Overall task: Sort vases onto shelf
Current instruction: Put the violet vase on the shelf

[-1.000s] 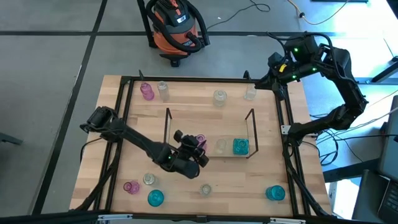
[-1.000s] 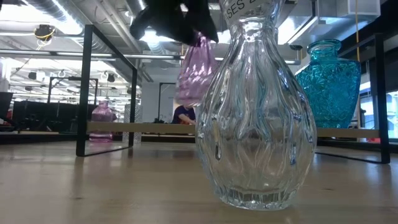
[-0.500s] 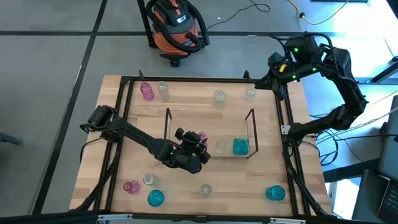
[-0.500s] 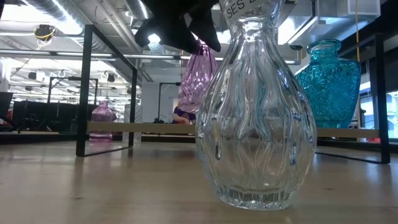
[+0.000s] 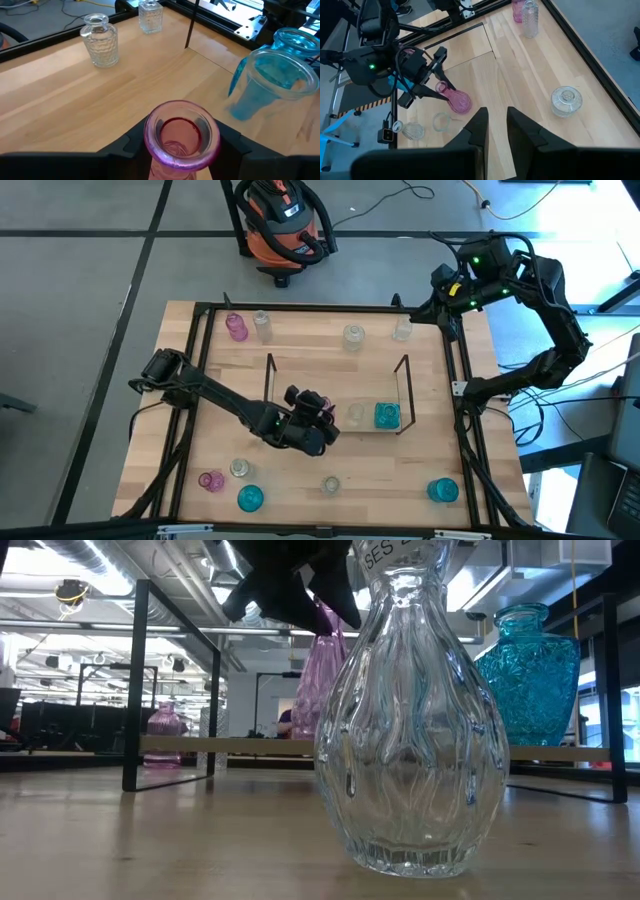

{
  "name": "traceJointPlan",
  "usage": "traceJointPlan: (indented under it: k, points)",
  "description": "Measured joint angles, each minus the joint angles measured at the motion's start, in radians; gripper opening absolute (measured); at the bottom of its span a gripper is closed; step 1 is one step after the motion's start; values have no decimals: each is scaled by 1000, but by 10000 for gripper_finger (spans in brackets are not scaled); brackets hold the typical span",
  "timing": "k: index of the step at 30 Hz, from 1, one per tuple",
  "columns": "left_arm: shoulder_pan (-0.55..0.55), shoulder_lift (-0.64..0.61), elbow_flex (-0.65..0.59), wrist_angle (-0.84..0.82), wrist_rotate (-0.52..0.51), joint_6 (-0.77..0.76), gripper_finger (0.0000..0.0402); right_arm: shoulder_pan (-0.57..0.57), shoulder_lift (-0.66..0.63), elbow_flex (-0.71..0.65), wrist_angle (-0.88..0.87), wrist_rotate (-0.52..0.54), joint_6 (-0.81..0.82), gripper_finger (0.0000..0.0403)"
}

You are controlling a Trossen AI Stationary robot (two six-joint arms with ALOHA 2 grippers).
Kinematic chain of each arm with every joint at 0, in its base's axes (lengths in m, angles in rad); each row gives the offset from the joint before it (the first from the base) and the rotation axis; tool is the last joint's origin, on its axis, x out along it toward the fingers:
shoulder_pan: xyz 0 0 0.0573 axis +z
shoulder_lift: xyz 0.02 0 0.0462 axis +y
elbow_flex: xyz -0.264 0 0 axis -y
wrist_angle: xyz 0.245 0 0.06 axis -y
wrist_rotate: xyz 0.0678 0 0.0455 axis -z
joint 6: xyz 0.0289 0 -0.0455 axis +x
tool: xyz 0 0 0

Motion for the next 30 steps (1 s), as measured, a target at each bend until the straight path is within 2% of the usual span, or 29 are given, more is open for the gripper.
traceJointPlan:
  k: [15,19,25,30]
  points:
    - [4,0,0,19,9,0,145,0,0,0,0,0,0,50]
    - [5,0,0,20,11,-1,168,0,0,0,0,-1,0,50]
    - [18,0,0,22,71,-21,220,0,0,0,0,-1,0,50]
    - [24,-14,0,30,61,-43,246,0,0,0,-1,-1,0,50]
